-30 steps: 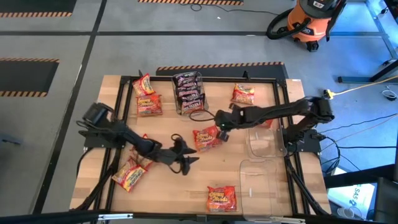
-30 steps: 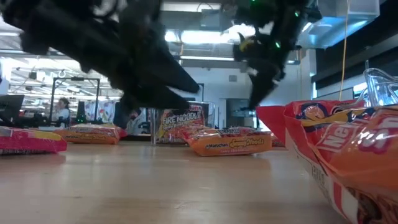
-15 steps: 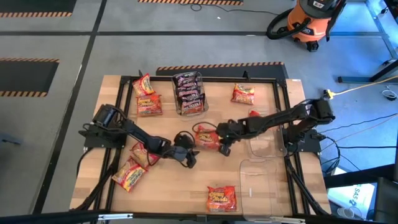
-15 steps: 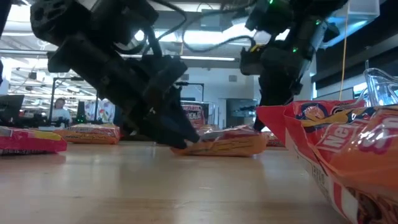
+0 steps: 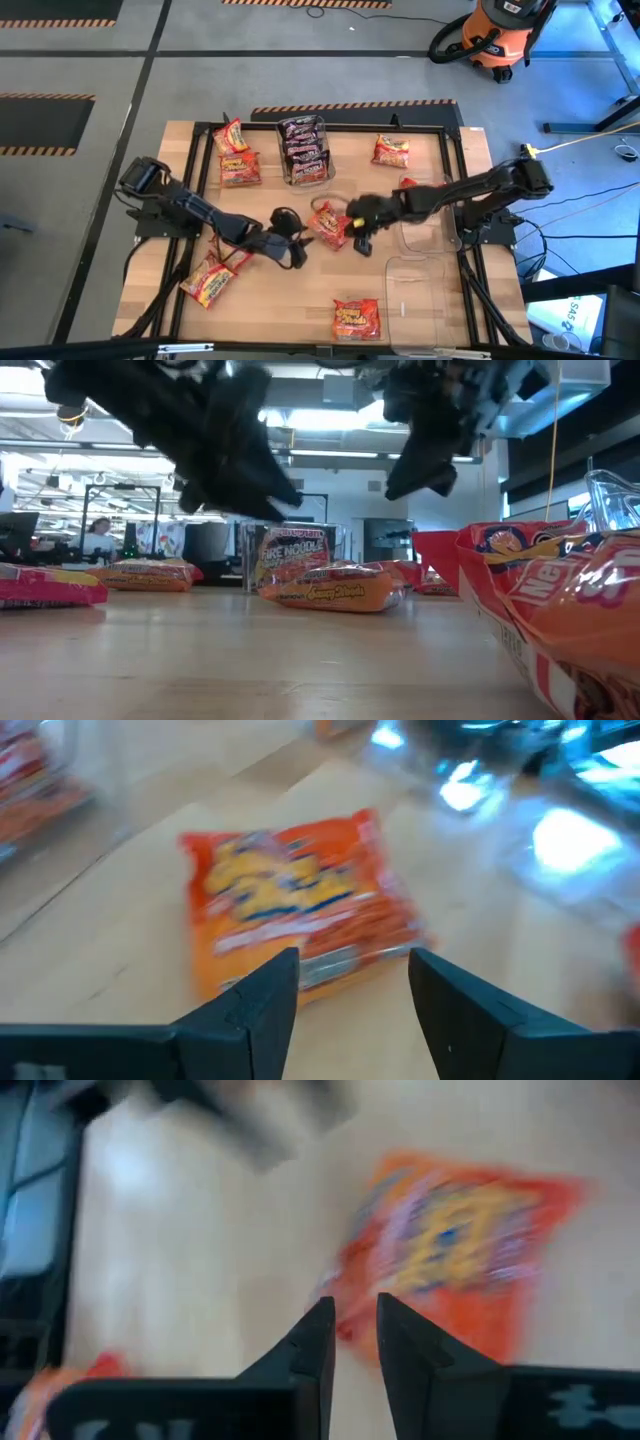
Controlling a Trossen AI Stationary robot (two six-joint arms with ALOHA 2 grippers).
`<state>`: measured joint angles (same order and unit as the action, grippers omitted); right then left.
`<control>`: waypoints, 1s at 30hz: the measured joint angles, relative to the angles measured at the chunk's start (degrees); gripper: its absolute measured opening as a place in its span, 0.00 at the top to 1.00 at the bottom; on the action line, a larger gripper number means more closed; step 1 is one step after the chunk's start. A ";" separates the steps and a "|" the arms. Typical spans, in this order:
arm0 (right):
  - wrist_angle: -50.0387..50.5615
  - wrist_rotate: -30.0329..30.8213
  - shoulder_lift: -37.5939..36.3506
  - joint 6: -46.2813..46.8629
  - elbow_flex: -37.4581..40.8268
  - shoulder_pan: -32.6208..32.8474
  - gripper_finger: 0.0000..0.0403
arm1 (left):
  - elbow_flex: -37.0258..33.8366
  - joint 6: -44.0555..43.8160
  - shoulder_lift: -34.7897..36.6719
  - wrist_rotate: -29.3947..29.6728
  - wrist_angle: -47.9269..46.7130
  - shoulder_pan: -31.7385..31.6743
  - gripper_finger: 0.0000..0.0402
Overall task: Sort Maruchan noodles
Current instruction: Put the orange noodle pack into the middle transparent bin
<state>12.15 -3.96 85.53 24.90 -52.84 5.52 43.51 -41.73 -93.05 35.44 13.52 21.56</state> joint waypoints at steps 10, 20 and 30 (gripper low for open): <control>0.33 -4.09 2.76 -0.80 0.02 -12.33 0.78 | 0.00 3.25 -10.16 -0.21 14.34 0.67 0.54; -3.66 -15.99 10.27 -0.71 0.02 -15.43 0.35 | -0.02 1.61 -15.73 -0.14 15.72 -0.77 0.54; -5.25 -17.57 12.29 0.39 0.02 -15.30 0.28 | 0.07 -0.52 -19.53 -1.10 16.02 -0.93 0.54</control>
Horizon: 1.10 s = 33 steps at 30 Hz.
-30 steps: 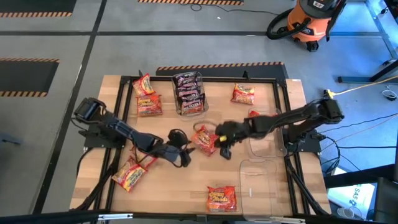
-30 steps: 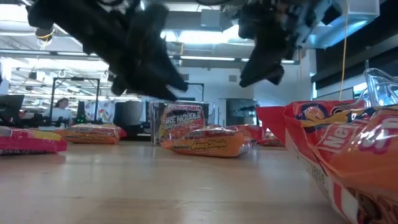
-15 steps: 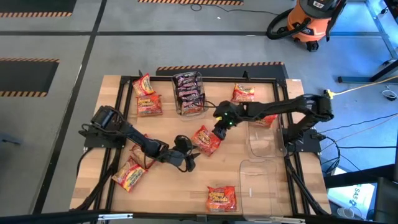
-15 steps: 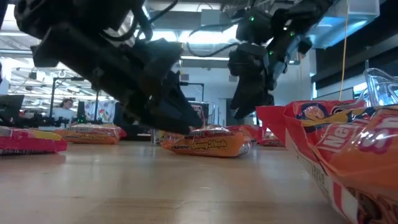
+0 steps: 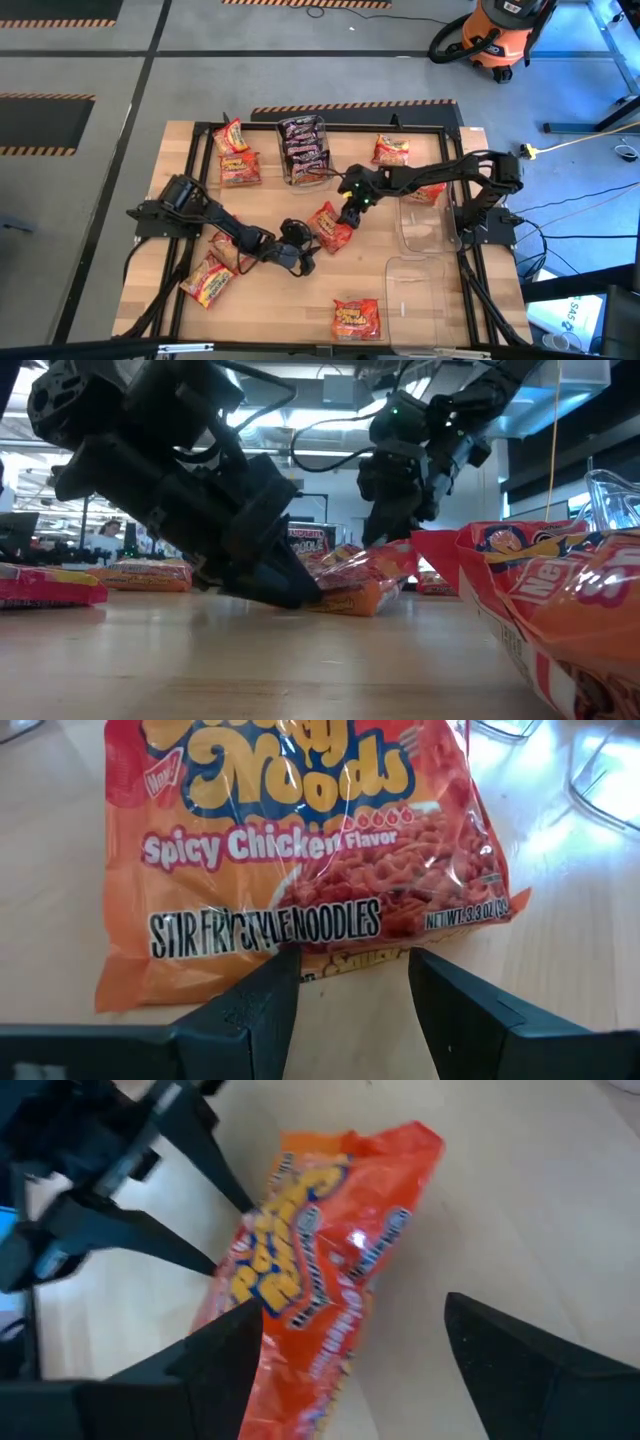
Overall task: Sort Maruchan noodles
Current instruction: Put the orange noodle pack into the middle transparent bin
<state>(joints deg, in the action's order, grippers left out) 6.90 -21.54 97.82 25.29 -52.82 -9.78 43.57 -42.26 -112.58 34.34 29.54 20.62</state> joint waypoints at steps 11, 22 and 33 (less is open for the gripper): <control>-7.11 -4.84 5.00 6.16 -0.02 0.42 0.29 | 0.00 -0.64 -0.17 0.01 -0.08 0.00 0.54; -12.52 -5.94 9.49 10.51 -0.03 3.56 0.29 | -0.02 -0.52 -0.21 0.25 -0.20 0.00 0.54; -16.98 -6.08 10.19 11.93 -0.02 4.15 0.43 | -0.07 0.63 -0.25 0.35 0.04 0.02 0.54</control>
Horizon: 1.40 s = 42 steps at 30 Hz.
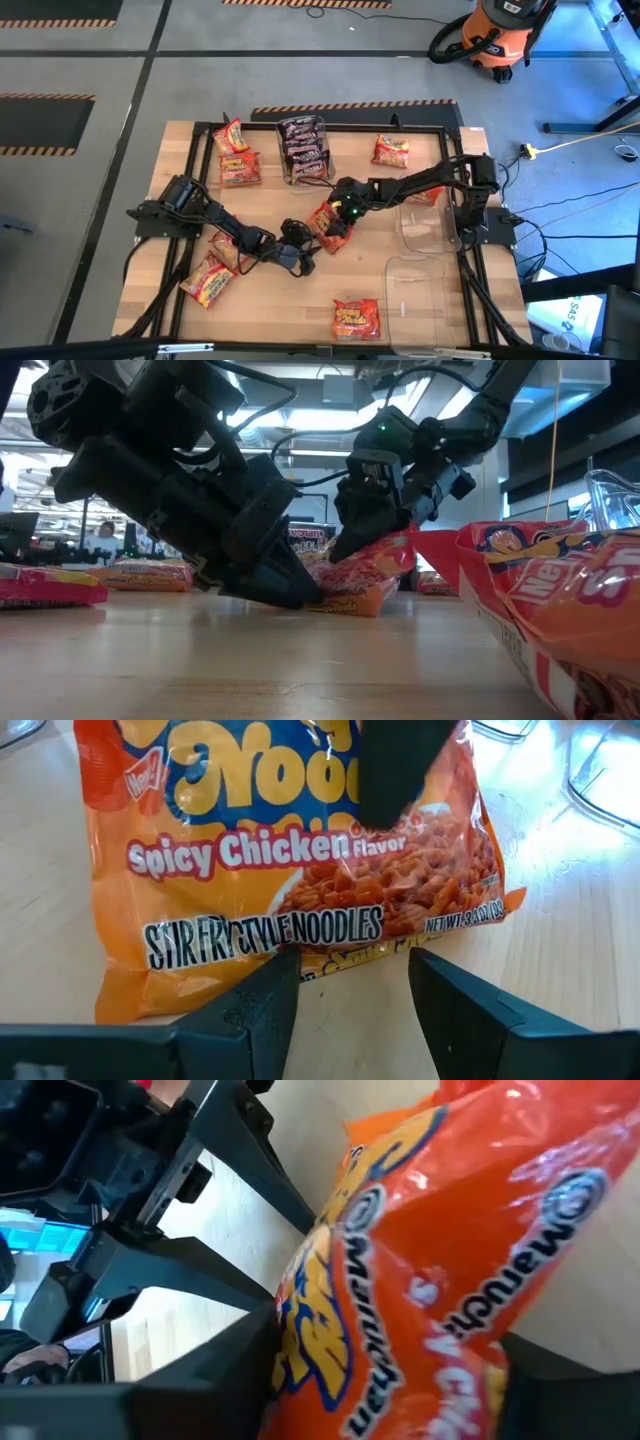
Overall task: Sort Maruchan noodles
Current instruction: Put the orange noodle pack into the middle transparent bin
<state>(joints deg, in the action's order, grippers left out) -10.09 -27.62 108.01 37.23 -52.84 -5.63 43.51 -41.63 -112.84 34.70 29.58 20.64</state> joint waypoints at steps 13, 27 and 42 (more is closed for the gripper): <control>0.27 -0.19 -0.97 -2.83 0.00 0.04 0.76 | -0.04 0.97 1.11 0.06 -0.75 0.85 0.54; 24.95 0.84 -23.90 -14.57 0.01 0.02 0.76 | -0.04 7.86 13.59 0.10 -11.64 6.21 0.54; 66.51 14.14 -56.84 -21.20 0.00 0.00 0.76 | -0.07 7.69 13.94 0.33 -10.93 6.04 0.54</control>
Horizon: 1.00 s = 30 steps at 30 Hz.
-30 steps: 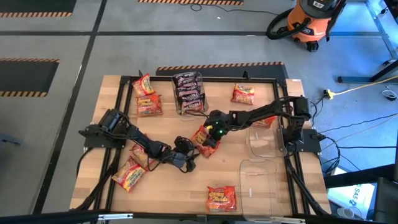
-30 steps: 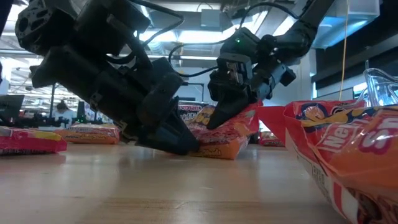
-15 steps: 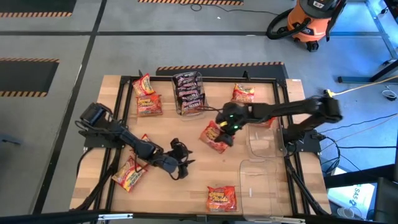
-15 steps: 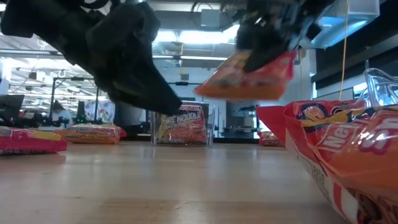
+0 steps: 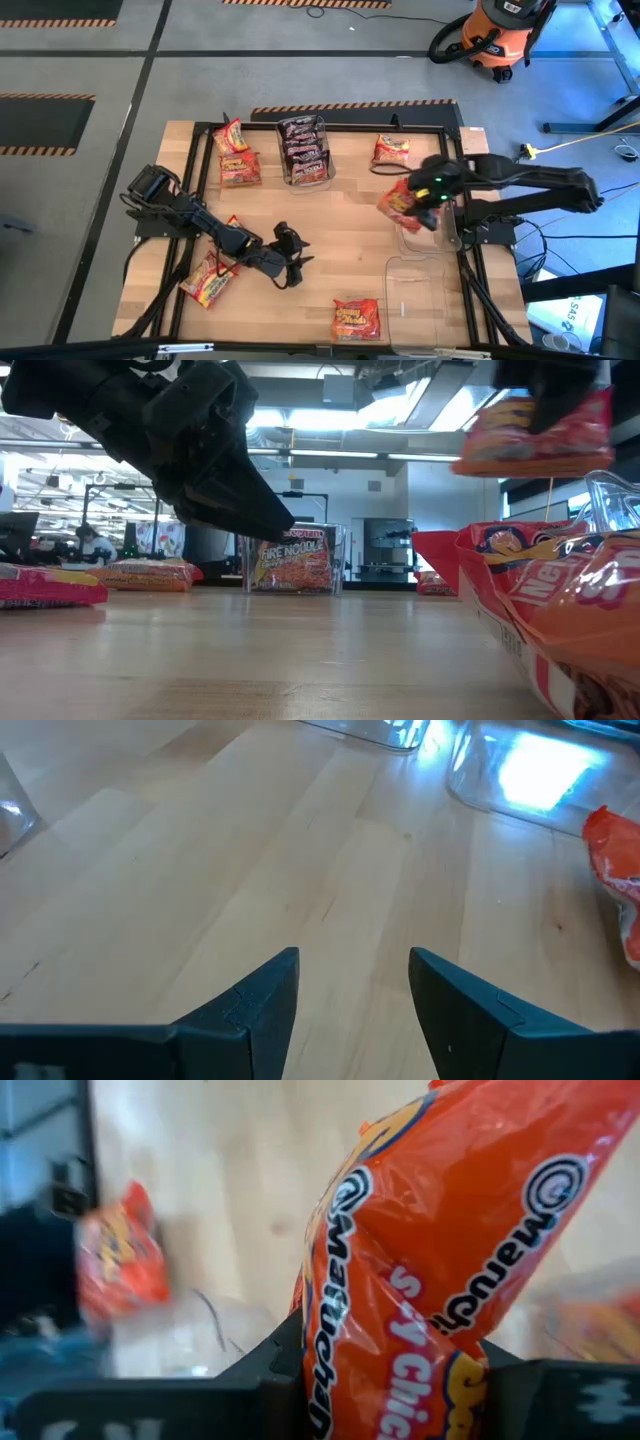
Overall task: Sort Maruchan noodles
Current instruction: Put the orange noodle pack into the middle transparent bin
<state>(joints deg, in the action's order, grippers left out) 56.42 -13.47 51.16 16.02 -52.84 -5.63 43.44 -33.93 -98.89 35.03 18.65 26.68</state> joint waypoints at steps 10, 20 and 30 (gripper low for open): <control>16.39 14.99 -5.96 -7.90 0.00 -0.02 0.76 | 0.00 0.02 0.00 -0.03 0.24 -1.35 0.54; 17.81 19.20 1.19 -14.79 0.02 0.00 0.76 | 0.00 0.02 0.00 -0.09 0.26 -2.19 0.54; 16.60 19.52 10.52 -15.49 0.02 -0.02 0.76 | 0.02 0.02 0.00 -0.20 0.23 -2.12 0.54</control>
<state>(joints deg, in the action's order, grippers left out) 73.02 6.04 61.68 0.54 -52.82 -5.65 43.46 -33.91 -98.89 34.83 18.88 24.56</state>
